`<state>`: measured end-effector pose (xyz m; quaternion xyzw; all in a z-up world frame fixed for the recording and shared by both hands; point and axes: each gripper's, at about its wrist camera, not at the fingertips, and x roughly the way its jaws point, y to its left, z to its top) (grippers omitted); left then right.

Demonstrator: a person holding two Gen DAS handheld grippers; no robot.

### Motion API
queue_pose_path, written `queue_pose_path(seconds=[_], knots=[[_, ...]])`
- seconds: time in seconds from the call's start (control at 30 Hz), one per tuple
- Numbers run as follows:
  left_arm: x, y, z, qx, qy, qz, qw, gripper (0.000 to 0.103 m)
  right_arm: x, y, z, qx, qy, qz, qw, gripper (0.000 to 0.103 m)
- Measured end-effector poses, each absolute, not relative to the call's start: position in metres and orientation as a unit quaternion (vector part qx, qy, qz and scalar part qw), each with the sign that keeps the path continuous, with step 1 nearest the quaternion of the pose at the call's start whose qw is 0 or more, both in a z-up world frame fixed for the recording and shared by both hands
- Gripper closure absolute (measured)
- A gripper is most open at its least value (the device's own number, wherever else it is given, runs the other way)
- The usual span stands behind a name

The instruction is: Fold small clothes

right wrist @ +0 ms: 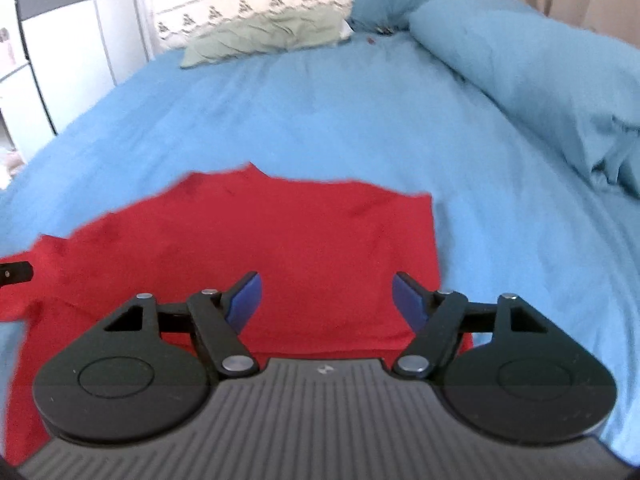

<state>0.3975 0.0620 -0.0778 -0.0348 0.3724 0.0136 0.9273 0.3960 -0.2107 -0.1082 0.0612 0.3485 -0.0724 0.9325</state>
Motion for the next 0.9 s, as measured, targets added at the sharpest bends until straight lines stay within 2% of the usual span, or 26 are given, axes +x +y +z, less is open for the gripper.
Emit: queue_pose_path(seconds=[0.03,0.07,0.13,0.4,0.6,0.73,0.87,0.9], knots=[[0.391,0.072,-0.069,-0.047,0.370,0.022,0.928,0.029,0.394,-0.202,-0.097,0.057,0.346,-0.069,0.934,0.007],[0.385,0.086,-0.062,-0.064,0.369,0.028,0.927,0.019,0.392,-0.192,-0.086,0.051,0.344,-0.066,0.935,0.000],[0.375,0.119,-0.050,-0.093,0.364,0.039,0.926,0.002,0.390,-0.173,-0.071,0.049,0.346,-0.055,0.935,0.000],[0.364,0.256,-0.062,-0.142,0.360,0.136,0.912,0.001,0.402,-0.091,-0.052,0.055,0.346,-0.020,0.936,0.000],[0.363,0.346,-0.099,-0.177,0.368,0.192,0.892,0.006,0.415,-0.036,-0.075,0.034,0.381,-0.051,0.923,0.000],[0.377,0.384,-0.132,-0.211,0.381,0.203,0.877,0.019,0.417,-0.013,-0.091,0.050,0.393,-0.069,0.916,0.000],[0.381,0.406,-0.158,-0.233,0.390,0.207,0.867,0.041,0.418,0.001,-0.105,0.069,0.397,-0.080,0.912,0.000],[0.383,0.409,-0.162,-0.236,0.387,0.208,0.867,0.042,0.417,0.003,-0.108,0.072,0.399,-0.083,0.910,0.000]])
